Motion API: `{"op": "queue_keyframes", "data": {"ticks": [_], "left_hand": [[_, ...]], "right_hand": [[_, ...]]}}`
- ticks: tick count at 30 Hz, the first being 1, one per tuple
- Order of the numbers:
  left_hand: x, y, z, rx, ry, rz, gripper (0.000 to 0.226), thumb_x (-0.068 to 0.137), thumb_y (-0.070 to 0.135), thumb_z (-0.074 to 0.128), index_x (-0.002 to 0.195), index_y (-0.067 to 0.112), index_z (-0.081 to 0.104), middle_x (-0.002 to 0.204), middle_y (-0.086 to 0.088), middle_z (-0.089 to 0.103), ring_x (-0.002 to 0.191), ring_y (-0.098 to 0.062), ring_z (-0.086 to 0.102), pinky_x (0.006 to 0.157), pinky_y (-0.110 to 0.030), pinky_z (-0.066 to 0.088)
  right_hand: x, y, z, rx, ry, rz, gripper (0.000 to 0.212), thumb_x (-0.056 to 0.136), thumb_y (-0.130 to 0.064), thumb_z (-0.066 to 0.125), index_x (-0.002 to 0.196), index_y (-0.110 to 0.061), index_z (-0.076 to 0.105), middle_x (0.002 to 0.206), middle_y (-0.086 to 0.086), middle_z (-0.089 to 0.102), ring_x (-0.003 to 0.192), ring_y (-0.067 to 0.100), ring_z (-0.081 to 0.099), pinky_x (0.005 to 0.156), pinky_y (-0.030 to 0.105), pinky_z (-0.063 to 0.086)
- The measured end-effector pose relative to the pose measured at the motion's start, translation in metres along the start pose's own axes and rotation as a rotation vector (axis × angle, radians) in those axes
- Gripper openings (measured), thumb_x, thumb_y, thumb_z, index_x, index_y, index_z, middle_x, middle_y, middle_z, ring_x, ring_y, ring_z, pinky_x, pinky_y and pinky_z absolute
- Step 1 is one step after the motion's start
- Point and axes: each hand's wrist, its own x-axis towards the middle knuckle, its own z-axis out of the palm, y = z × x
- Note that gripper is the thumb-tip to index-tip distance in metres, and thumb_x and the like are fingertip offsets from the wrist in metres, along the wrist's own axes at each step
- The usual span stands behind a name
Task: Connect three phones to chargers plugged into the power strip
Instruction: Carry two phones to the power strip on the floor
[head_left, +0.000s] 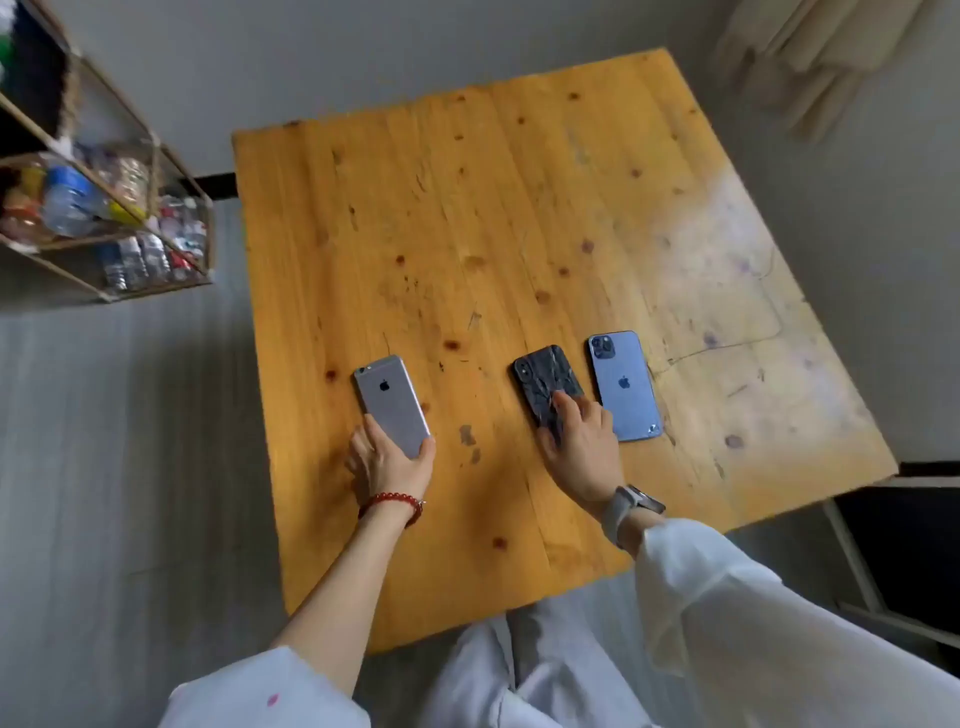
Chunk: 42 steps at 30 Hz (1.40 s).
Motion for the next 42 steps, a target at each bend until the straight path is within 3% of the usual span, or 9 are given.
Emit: {"op": "queue_keyframes", "data": {"ticks": [5, 9, 13, 19, 22, 24, 29, 37, 42], "left_hand": [[0.029, 0.016, 0.024, 0.142, 0.162, -0.112, 0.098, 0.071, 0.055, 0.062, 0.143, 0.012, 0.011, 0.151, -0.013, 0.013, 0.133, -0.033, 0.014, 0.104, -0.052, 0.021], [0.037, 0.019, 0.030, 0.178, 0.223, -0.088, 0.080, 0.078, 0.045, 0.062, 0.141, 0.017, 0.022, 0.149, -0.017, 0.020, 0.131, -0.037, 0.020, 0.100, -0.053, 0.025], [0.036, 0.020, 0.022, 0.172, 0.204, -0.059, 0.066, 0.079, 0.032, 0.063, 0.137, 0.019, 0.033, 0.145, -0.018, 0.026, 0.127, -0.038, 0.024, 0.098, -0.056, 0.029], [0.027, 0.017, -0.003, 0.008, 0.100, 0.017, 0.071, 0.072, 0.024, 0.068, 0.135, 0.020, 0.035, 0.135, -0.013, 0.034, 0.112, -0.036, 0.046, 0.097, -0.049, 0.041], [0.003, 0.014, -0.010, -0.077, 0.017, 0.157, 0.068, 0.072, 0.018, 0.069, 0.134, 0.019, 0.040, 0.137, -0.010, 0.033, 0.114, -0.030, 0.046, 0.086, -0.030, 0.041], [-0.013, 0.011, -0.015, -0.073, -0.023, 0.280, 0.067, 0.071, 0.015, 0.071, 0.132, 0.018, 0.043, 0.137, -0.010, 0.033, 0.115, -0.030, 0.045, 0.082, -0.027, 0.038], [-0.059, 0.007, -0.025, 0.000, -0.109, 0.581, 0.065, 0.069, 0.012, 0.071, 0.130, 0.016, 0.047, 0.136, -0.014, 0.037, 0.118, -0.032, 0.046, 0.092, -0.038, 0.046], [-0.179, 0.017, 0.018, 0.170, -0.450, 1.007, 0.063, 0.071, 0.011, 0.070, 0.130, 0.010, 0.048, 0.135, -0.021, 0.037, 0.121, -0.035, 0.044, 0.101, -0.042, 0.042], [-0.287, 0.003, 0.062, 0.258, -0.641, 1.261, 0.065, 0.068, 0.013, 0.070, 0.129, 0.014, 0.049, 0.135, -0.021, 0.038, 0.126, -0.033, 0.039, 0.104, -0.039, 0.039]], "right_hand": [[0.040, 0.005, 0.009, -0.162, -0.065, -0.028, 0.066, 0.086, -0.035, 0.051, 0.142, -0.019, 0.019, 0.150, 0.017, 0.019, 0.135, 0.035, 0.021, 0.108, 0.047, 0.030], [0.051, 0.013, 0.016, -0.253, -0.078, -0.021, 0.072, 0.084, -0.035, 0.056, 0.142, -0.022, 0.015, 0.152, 0.018, 0.010, 0.135, 0.036, 0.019, 0.105, 0.047, 0.030], [0.055, 0.008, 0.016, -0.241, -0.090, 0.003, 0.070, 0.081, -0.031, 0.059, 0.138, -0.022, 0.020, 0.147, 0.019, 0.018, 0.127, 0.038, 0.025, 0.099, 0.049, 0.033], [0.035, 0.007, 0.005, -0.065, -0.060, 0.040, 0.068, 0.074, -0.042, 0.057, 0.135, -0.025, 0.031, 0.142, 0.013, 0.029, 0.126, 0.034, 0.027, 0.097, 0.049, 0.032], [-0.001, 0.002, 0.002, 0.045, 0.014, 0.081, 0.066, 0.075, -0.044, 0.056, 0.134, -0.027, 0.034, 0.141, 0.013, 0.034, 0.125, 0.032, 0.028, 0.099, 0.048, 0.031], [-0.027, 0.001, 0.004, 0.109, 0.085, 0.117, 0.064, 0.075, -0.042, 0.058, 0.133, -0.027, 0.037, 0.139, 0.012, 0.037, 0.123, 0.031, 0.030, 0.098, 0.045, 0.031], [-0.117, 0.004, 0.008, 0.230, 0.242, 0.276, 0.061, 0.073, -0.036, 0.060, 0.130, -0.024, 0.043, 0.130, 0.010, 0.046, 0.109, 0.032, 0.038, 0.093, 0.043, 0.037], [-0.289, 0.060, 0.016, 0.286, 0.573, 0.621, 0.061, 0.067, -0.029, 0.066, 0.125, -0.018, 0.051, 0.122, 0.010, 0.052, 0.103, 0.034, 0.044, 0.083, 0.043, 0.043], [-0.401, 0.101, 0.032, 0.400, 0.768, 0.842, 0.059, 0.072, -0.029, 0.064, 0.127, -0.017, 0.049, 0.122, 0.008, 0.053, 0.104, 0.033, 0.045, 0.094, 0.041, 0.039]]}}
